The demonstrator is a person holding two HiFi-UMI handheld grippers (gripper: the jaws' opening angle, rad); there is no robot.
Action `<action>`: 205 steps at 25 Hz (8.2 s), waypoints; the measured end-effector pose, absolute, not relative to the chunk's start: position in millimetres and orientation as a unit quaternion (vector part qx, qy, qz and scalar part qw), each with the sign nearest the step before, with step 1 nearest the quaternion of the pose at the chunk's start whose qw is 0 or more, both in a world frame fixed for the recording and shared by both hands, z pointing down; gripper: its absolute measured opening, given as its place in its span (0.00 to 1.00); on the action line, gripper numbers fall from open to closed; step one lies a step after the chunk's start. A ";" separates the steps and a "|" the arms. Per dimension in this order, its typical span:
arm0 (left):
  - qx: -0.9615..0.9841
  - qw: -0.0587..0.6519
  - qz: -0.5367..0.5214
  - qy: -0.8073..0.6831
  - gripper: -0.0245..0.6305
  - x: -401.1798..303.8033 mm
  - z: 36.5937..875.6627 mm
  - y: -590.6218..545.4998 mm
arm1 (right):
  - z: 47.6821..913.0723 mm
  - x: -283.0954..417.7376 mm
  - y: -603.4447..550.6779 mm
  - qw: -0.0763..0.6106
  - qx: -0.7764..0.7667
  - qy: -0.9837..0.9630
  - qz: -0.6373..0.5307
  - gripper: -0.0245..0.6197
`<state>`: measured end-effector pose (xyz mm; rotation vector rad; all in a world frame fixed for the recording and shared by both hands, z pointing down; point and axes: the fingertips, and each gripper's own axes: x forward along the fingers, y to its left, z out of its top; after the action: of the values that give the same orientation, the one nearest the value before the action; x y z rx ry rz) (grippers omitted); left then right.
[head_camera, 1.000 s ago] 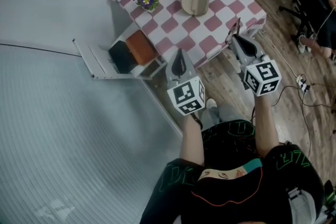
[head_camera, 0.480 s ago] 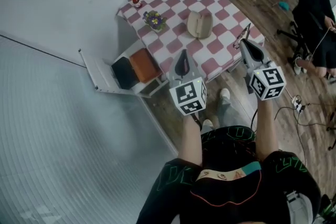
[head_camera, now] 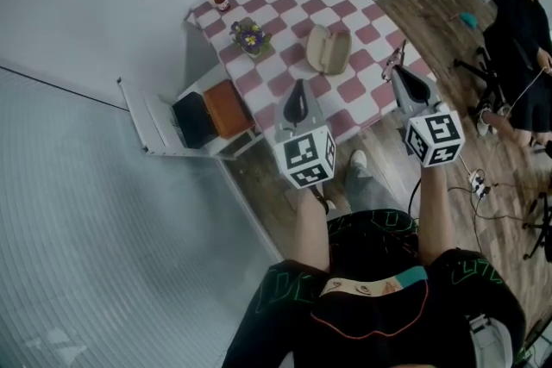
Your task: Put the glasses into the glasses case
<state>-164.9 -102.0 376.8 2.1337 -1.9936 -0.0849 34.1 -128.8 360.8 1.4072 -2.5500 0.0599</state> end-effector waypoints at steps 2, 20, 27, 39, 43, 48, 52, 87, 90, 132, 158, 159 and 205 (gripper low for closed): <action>0.723 0.119 -0.029 -0.680 0.05 -164.2 383.8 -110.2 | 364.8 33.6 -137.3 0.111 0.473 -0.873 0.035 0.06; 0.706 0.176 0.007 -0.686 0.05 -115.0 444.6 -209.7 | 413.1 61.9 -241.7 0.125 0.431 -0.889 0.093 0.06; 0.692 0.170 0.010 -0.701 0.05 -108.2 443.8 -247.4 | 413.4 75.2 -287.3 0.119 0.415 -0.897 0.093 0.06; 0.651 0.146 0.038 -0.744 0.05 -127.1 428.7 -252.6 | 404.8 47.2 -325.9 0.104 0.345 -0.929 0.084 0.06; 0.641 0.160 0.055 -0.749 0.05 -135.6 446.6 -246.0 | 418.6 29.4 -327.9 0.113 0.318 -0.937 0.092 0.06; 0.611 0.190 0.045 -0.767 0.05 -164.5 465.4 -239.7 | 425.2 0.0 -334.2 0.156 0.278 -0.947 0.046 0.06; 0.605 0.205 0.047 -0.768 0.05 -165.3 481.7 -230.9 | 432.7 -11.3 -338.2 0.174 0.263 -0.948 0.035 0.06; 0.582 0.263 -0.009 -0.769 0.05 -169.8 520.7 -206.9 | 520.0 -73.4 -269.0 0.464 -0.180 -0.818 -0.289 0.06; 0.581 0.265 -0.009 -0.770 0.05 -169.9 521.1 -205.1 | 531.8 -67.8 -263.6 0.481 -0.209 -0.793 -0.310 0.06; 0.579 0.283 -0.012 -0.764 0.05 -164.0 534.9 -194.0 | 615.0 -29.0 -258.1 0.570 -0.327 -0.573 -0.490 0.06; 0.601 0.244 0.022 -0.760 0.05 -148.3 507.5 -197.1 | 570.4 -53.9 -255.1 0.497 -0.166 -0.749 -0.405 0.15; 0.603 0.240 0.023 -0.760 0.05 -147.8 503.9 -198.2 | 566.8 -52.5 -257.0 0.494 -0.157 -0.759 -0.394 0.15; 0.726 0.013 0.013 -0.688 0.05 -64.0 323.8 -309.5 | 350.7 118.6 -364.6 0.051 0.468 -0.881 0.041 0.04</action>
<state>-64.0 -309.5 323.8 2.2611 -2.1421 0.0396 118.6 -364.6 350.7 1.4239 -2.6816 0.1233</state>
